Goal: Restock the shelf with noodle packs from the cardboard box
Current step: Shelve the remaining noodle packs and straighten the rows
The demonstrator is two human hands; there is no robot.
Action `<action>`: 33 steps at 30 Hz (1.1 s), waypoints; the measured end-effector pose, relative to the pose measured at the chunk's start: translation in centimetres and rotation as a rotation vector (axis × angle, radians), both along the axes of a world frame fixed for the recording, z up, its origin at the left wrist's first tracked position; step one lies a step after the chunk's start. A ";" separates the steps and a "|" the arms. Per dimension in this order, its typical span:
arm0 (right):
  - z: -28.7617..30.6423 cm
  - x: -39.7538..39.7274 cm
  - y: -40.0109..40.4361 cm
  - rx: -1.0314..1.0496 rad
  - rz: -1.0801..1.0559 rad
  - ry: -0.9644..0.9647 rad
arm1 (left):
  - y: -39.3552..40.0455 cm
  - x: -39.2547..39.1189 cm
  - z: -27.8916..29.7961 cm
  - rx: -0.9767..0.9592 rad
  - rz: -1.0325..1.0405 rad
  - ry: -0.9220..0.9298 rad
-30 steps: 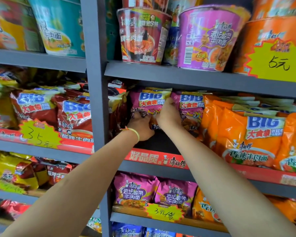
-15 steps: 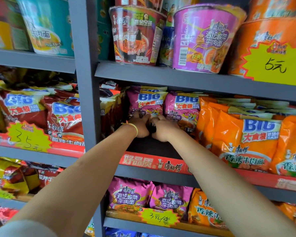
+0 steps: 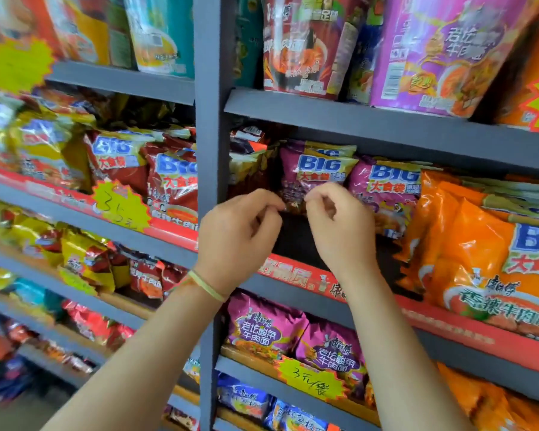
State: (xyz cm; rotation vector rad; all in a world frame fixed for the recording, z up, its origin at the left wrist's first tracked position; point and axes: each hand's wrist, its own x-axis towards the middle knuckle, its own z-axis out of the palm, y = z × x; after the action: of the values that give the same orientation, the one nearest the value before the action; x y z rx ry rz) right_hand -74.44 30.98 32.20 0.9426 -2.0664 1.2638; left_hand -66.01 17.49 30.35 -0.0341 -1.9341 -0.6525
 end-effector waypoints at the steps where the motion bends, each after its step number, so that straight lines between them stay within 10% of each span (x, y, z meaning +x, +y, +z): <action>1: -0.8 1.9 -1.1 -0.087 0.122 -0.012 | -0.6 2.4 -1.2 0.027 0.034 0.024; 5: -5.3 8.9 -8.8 -0.087 0.588 -0.127 | -5.9 11.7 -7.2 0.201 0.375 -0.131; 12: -16.8 25.8 -25.3 0.527 1.026 -0.294 | -15.4 34.9 -19.4 0.488 0.898 -1.127; 25: -32.3 63.3 -37.4 1.308 1.545 -0.102 | -12.4 70.7 -34.8 0.990 1.593 -0.971; 33: -42.7 71.7 -37.8 1.904 1.491 0.575 | -11.1 75.1 -39.2 0.954 1.805 -0.790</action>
State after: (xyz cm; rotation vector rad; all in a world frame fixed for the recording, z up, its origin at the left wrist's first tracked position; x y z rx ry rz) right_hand -2.74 -6.78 -10.48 3.2218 -1.2566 -1.2556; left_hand 9.04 6.35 -8.87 2.4651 -1.2473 -0.1674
